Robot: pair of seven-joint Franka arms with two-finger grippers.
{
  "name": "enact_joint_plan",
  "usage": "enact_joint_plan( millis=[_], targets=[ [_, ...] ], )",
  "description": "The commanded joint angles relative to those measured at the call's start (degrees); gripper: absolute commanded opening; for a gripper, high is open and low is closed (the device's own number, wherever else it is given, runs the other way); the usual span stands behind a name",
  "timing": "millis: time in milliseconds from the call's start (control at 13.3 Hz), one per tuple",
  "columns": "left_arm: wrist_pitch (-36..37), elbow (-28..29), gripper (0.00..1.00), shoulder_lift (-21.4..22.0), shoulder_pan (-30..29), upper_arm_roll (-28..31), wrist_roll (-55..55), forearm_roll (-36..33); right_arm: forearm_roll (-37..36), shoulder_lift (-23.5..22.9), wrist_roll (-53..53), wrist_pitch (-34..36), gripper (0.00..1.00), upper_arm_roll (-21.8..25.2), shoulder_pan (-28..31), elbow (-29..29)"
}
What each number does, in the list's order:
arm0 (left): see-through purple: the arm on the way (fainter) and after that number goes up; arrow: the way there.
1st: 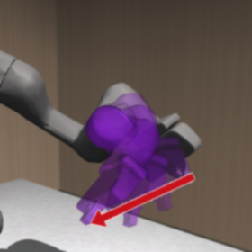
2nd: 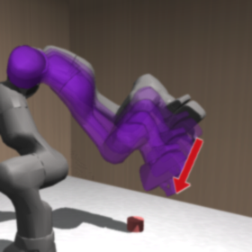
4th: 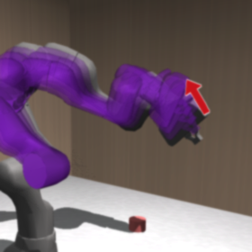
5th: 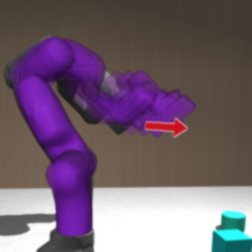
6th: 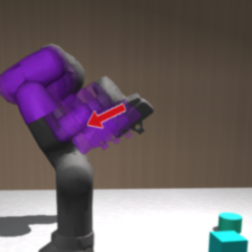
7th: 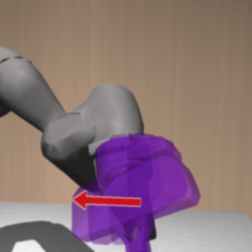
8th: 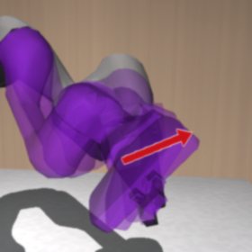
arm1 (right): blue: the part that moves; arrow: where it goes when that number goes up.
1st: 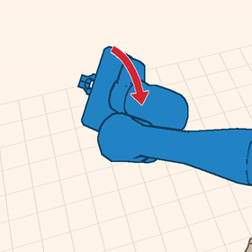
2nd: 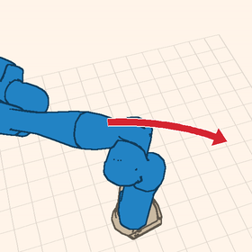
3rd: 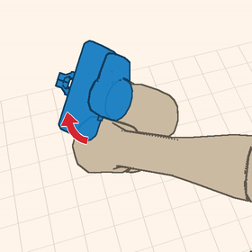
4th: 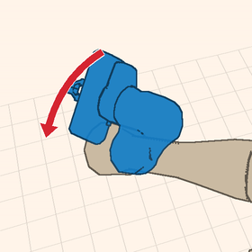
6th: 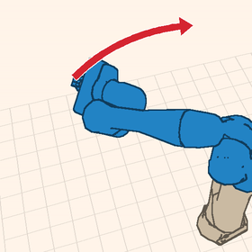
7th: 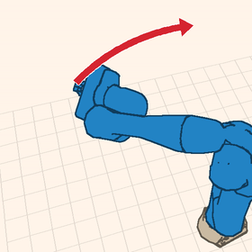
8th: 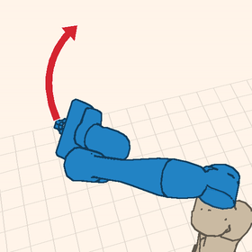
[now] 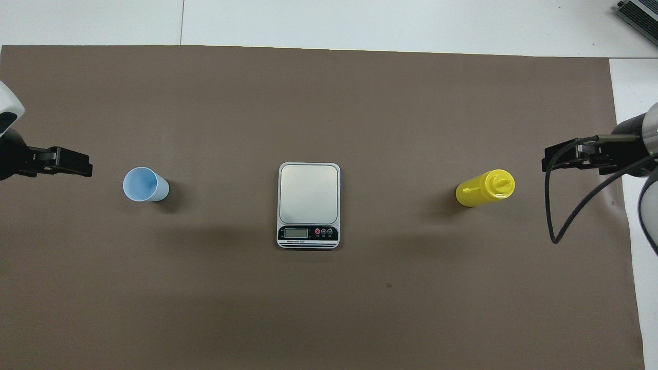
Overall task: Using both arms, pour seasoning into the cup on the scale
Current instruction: 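Reach the left gripper to the blue cup and close on it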
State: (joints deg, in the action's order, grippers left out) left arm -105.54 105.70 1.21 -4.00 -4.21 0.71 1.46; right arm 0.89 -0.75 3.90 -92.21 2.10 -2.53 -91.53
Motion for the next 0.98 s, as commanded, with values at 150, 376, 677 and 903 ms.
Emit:
enact_joint_plan(
  millis=[150,376,677,903],
  targets=[
    [-14.21,10.64,1.0,-1.12,-0.31,-0.53,5.18,-0.06,1.14,0.49,-1.35,0.45,1.0,-0.26,0.68,-0.49],
    [-21.7,15.04,1.0,-2.61,-0.4,-0.53,6.32,0.38,1.14,0.49,-1.35,0.54,1.0,-0.17,0.68,-0.49],
    [-28.05,19.36,1.0,-3.05,-1.1,-0.62,7.29,1.87,1.14,0.49,-1.35,0.54,1.0,-0.26,0.68,-0.58],
    [-29.98,19.71,1.0,-5.25,-0.4,-0.62,8.87,2.14,1.14,0.49,-1.35,0.45,1.0,-0.17,0.68,-0.49]
  ],
)
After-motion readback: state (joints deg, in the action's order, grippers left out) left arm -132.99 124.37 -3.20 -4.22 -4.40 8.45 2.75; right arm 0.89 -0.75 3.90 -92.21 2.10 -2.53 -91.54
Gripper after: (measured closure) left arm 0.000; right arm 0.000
